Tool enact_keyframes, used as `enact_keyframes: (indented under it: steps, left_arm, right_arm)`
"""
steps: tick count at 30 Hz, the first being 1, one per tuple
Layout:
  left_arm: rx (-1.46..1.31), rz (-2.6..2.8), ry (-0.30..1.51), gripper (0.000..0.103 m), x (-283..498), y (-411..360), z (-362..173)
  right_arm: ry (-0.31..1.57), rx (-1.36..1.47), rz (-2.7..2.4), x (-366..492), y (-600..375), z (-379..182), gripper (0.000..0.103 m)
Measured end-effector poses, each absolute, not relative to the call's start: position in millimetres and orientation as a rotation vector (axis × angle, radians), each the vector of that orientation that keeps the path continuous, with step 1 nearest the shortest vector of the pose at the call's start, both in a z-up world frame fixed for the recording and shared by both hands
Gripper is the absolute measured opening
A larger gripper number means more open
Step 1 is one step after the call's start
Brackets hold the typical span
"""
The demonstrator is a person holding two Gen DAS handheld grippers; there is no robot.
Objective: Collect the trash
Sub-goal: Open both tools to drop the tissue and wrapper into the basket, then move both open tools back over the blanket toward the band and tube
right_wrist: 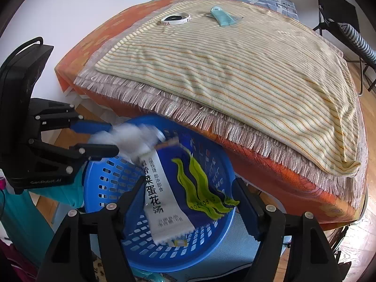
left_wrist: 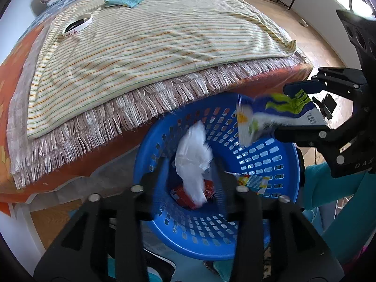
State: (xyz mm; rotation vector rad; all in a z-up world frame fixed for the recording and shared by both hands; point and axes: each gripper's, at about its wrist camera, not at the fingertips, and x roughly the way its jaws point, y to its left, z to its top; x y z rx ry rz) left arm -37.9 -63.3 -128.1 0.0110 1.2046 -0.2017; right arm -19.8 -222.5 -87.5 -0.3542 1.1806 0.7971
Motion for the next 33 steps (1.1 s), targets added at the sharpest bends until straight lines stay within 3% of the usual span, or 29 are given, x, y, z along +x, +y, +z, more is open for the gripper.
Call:
enact_keyframes:
  steps: [4, 7, 26, 33]
  left_arm:
    - [-0.004, -0.194, 1.215, 0.041, -36.1, -61.0, -129.9]
    - [-0.015, -0.190, 1.219, 0.050, -36.0, -59.8, -130.8]
    - [-0.062, -0.161, 1.186, 0.050, -27.3, -42.8, -112.3]
    - [-0.082, -0.135, 1.138, 0.050, -2.3, -24.4, -80.6]
  right_arm:
    - [1.179, -0.359, 0.789, -19.8, -222.4, -87.7, 0.075]
    - [1.178, -0.358, 0.782, -19.3, -223.3, -87.1, 0.076]
    - [1.150, -0.304, 0.742, -10.6, -228.4, -61.4, 0.086]
    - [1.142, -0.256, 0.720, -3.1, -231.3, -30.7, 0.091]
